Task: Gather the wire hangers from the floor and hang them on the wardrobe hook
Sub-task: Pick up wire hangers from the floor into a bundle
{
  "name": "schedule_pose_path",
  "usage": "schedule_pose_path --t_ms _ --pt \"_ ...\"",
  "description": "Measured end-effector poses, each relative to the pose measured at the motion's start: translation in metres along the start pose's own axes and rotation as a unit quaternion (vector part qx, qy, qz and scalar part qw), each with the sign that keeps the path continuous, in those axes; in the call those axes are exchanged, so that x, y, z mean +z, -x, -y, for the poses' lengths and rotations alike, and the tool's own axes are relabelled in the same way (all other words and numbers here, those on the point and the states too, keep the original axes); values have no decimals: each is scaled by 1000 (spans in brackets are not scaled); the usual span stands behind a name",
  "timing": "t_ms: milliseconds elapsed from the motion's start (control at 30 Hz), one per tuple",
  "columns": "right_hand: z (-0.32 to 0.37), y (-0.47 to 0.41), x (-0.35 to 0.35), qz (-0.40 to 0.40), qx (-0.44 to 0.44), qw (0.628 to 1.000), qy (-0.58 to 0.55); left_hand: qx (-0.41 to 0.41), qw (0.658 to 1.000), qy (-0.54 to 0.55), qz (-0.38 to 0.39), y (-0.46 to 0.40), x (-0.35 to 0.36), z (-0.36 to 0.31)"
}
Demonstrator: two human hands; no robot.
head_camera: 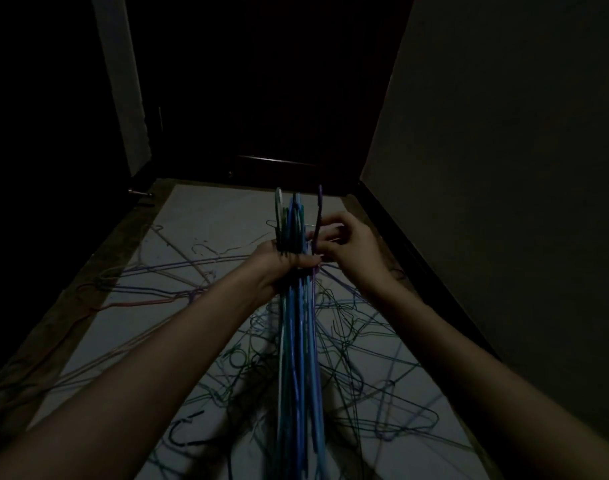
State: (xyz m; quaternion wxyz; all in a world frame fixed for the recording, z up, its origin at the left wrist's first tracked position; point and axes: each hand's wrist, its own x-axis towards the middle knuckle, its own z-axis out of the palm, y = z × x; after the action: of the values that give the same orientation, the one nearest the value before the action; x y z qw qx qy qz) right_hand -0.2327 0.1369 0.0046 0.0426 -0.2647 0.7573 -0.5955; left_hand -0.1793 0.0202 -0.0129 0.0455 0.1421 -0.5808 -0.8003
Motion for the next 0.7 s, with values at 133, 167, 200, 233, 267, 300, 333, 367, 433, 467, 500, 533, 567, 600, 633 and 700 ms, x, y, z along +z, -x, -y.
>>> schedule_pose_path --t_ms 133,167,200,233,267,300,333,367,433,467,500,533,567,600,633,700 --pt "-4 5 5 12 45 998 -33 23 997 30 -65 -4 -3 5" --pt "-8 8 8 24 63 997 -26 28 995 31 -87 -5 -4 6" --pt "-11 11 11 38 87 995 -20 31 993 28 -109 -7 -6 7" --pt "-14 15 14 51 111 992 -17 35 991 22 -128 -9 -8 9" --pt "-17 18 17 59 133 989 -19 39 989 19 -142 -11 -10 10" --pt "-18 20 20 65 149 986 -23 44 988 23 -149 -12 -11 11" --pt "-19 22 23 70 159 985 -25 46 987 28 -152 -13 -11 11" --pt "-19 22 25 73 161 984 -20 48 987 29 -154 -13 -12 12" --pt "-16 19 25 62 142 988 -4 55 987 16 -152 -13 -14 12" --pt "-14 17 23 44 130 991 -5 60 987 8 -146 -12 -16 12" --pt "-11 14 20 24 122 992 -15 61 988 3 -139 -11 -18 11" --pt "-8 12 17 4 119 992 -30 60 989 0 -133 -11 -20 11" --pt "-4 9 12 -13 117 992 -46 58 990 -1 -130 -11 -23 11" --pt "0 6 7 -31 112 992 -55 55 990 1 -128 -10 -25 11" --pt "3 3 1 -50 104 992 -53 52 991 1 -125 -10 -26 12" --pt "5 -2 -12 -89 80 992 -33 45 992 -9 -121 -10 -28 15"
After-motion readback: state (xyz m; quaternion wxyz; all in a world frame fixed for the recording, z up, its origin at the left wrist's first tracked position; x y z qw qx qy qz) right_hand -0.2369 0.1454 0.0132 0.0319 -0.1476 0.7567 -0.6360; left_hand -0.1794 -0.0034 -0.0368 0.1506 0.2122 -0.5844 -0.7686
